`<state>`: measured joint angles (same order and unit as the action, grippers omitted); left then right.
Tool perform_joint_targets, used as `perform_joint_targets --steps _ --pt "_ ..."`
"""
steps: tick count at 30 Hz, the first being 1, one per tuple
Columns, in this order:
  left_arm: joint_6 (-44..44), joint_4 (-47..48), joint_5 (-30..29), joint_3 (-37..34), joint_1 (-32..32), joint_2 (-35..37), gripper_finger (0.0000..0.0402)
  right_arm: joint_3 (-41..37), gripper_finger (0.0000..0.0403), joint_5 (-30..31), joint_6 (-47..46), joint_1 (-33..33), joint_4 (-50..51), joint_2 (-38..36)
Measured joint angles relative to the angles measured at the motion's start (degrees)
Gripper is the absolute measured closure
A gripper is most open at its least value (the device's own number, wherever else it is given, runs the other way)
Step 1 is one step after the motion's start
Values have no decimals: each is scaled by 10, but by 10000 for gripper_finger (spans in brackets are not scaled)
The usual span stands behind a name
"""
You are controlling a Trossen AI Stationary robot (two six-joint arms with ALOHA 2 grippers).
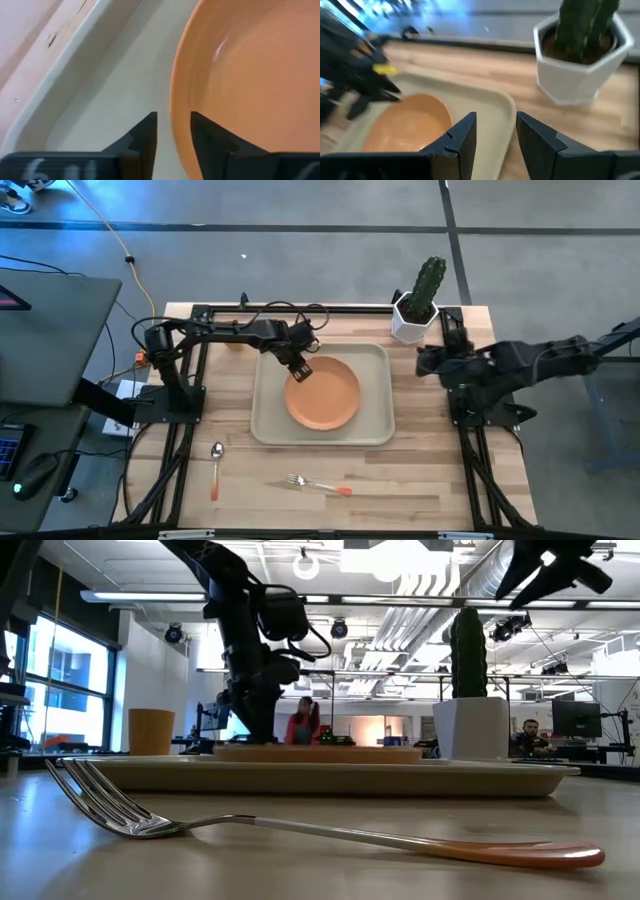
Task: Pick and place plate/cup/fork/spoon on tray
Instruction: Put the orange fork on the white tray to the right of the light orange plate
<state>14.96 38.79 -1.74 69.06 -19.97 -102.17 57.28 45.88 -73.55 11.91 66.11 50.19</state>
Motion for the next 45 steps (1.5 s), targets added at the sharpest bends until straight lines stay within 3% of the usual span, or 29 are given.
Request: perform_joint_targets --steps 6,13,17,21,28,31,36,40,45 --pt "-66 13 -5 0 -1 55 255 0 272 -42 -57 -12 -35 87" --pt "-88 -1 -6 0 -7 137 245 0 272 -114 -56 1 -139 186" --pt "-61 -21 -8 -6 2 178 245 0 272 -132 -55 1 -174 214" --pt "-10 -99 -6 -67 34 232 245 0 272 -147 -31 1 -209 215" --pt "101 -189 -26 -153 151 294 245 26 272 -161 54 1 -200 201" --pt "114 -234 -57 -157 229 288 245 42 272 -166 96 1 -193 198" --pt "75 -347 -122 -142 360 210 245 66 272 -205 143 6 -179 197" --pt "51 -410 -139 -101 424 125 245 67 272 -230 151 41 -174 196" --pt "74 -406 -139 -23 481 28 245 67 272 -190 129 101 -145 196"
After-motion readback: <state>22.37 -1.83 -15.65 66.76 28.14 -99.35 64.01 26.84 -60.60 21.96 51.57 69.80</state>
